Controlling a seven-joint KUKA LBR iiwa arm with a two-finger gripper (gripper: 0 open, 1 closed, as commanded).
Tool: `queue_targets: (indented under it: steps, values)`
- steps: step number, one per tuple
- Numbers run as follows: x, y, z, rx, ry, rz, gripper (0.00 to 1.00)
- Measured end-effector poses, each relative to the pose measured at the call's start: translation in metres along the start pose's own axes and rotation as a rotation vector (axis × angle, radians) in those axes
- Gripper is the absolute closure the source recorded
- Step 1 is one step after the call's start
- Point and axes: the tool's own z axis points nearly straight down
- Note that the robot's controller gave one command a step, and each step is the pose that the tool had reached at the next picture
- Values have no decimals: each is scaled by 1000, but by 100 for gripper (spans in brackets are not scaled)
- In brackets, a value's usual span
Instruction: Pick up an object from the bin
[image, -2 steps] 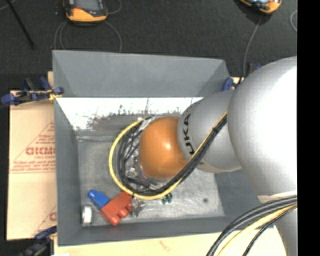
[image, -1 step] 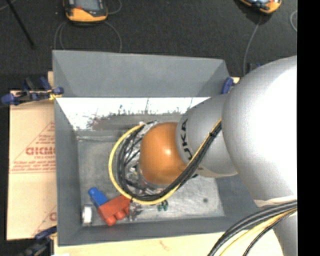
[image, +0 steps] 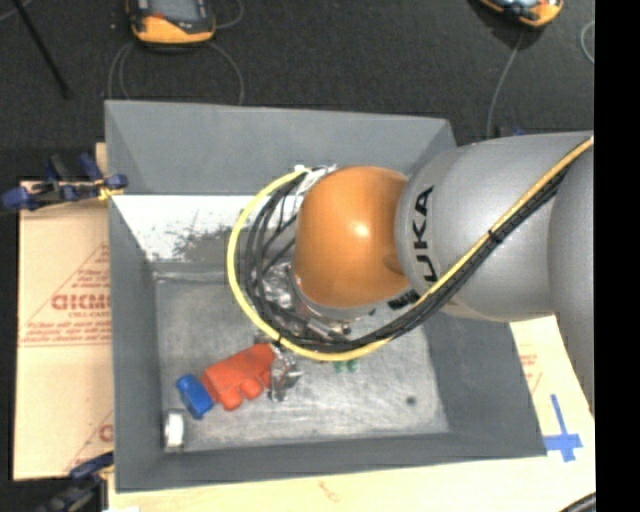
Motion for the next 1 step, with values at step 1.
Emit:
queue_targets:
  steps: [1]
  values:
    - [-22,-58,-209,2,-2,-134,100]
